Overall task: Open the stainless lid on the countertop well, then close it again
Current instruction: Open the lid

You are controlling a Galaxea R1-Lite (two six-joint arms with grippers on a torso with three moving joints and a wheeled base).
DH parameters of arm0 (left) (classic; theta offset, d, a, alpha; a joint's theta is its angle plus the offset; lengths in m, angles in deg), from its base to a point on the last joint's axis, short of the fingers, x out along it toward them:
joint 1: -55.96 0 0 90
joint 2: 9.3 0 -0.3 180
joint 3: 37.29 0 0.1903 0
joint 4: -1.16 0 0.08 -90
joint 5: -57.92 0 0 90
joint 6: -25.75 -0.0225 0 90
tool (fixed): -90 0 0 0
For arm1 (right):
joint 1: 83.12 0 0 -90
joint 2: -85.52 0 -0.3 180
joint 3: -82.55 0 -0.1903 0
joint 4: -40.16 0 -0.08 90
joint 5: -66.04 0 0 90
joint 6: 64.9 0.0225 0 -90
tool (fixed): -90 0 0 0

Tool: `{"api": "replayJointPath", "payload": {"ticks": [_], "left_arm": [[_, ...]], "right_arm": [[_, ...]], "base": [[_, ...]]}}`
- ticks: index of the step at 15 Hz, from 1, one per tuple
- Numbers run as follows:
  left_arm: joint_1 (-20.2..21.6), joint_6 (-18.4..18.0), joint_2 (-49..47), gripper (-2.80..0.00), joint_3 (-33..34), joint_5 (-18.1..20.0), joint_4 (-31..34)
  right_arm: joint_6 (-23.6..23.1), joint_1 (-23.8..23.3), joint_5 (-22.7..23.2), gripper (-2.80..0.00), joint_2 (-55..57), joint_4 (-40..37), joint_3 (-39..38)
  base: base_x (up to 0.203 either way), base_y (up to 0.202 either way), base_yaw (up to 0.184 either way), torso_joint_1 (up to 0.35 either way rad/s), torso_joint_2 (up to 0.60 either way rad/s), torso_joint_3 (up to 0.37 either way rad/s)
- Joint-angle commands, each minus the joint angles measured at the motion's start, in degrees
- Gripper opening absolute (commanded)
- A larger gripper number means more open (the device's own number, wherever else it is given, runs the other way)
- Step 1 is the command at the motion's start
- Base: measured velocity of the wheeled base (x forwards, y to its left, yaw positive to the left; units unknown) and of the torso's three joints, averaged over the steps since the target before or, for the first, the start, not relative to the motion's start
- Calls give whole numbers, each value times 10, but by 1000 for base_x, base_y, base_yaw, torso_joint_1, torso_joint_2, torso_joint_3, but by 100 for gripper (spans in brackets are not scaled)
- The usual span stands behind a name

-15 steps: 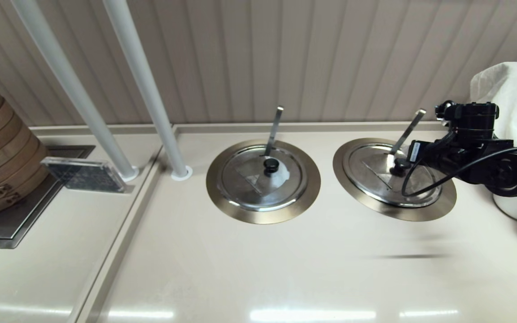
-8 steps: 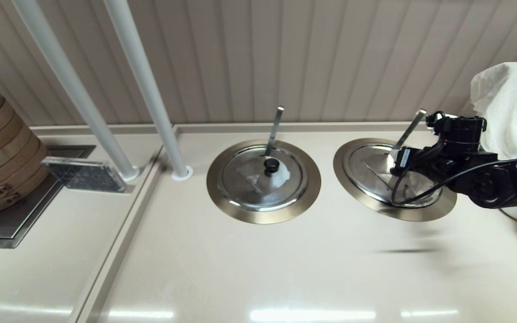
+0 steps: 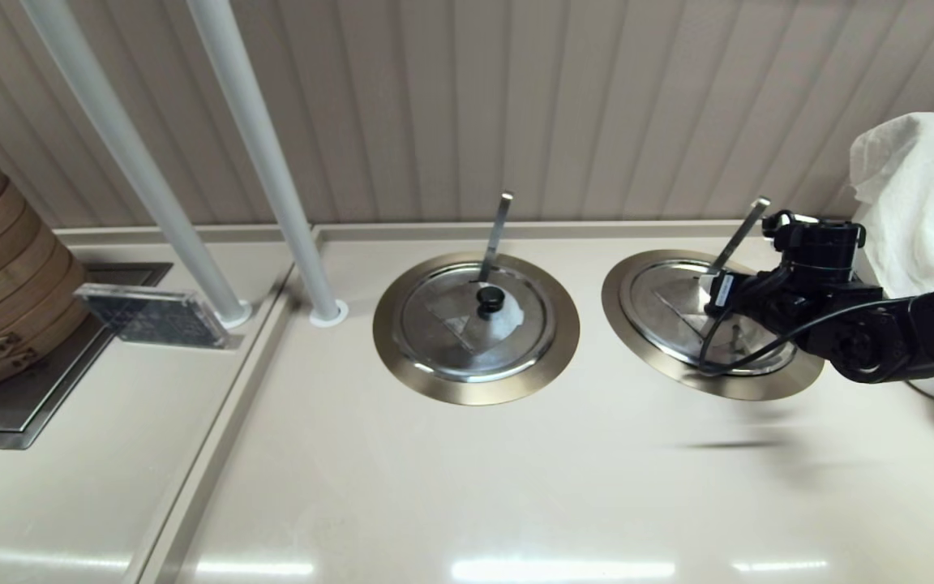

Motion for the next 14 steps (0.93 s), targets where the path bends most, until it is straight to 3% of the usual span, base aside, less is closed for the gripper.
{"api": "replayJointPath", "payload": {"ticks": [1, 14], "left_arm": [[0, 0, 0, -280, 0, 0, 0], [0, 0, 0, -280, 0, 0, 0]], "right_arm": [[3, 0, 0, 0, 22, 44, 0], [8, 5, 0, 0, 56, 85, 2]], "base": [[0, 0, 0, 0, 0, 0], [0, 0, 0, 0, 0, 0]]}}
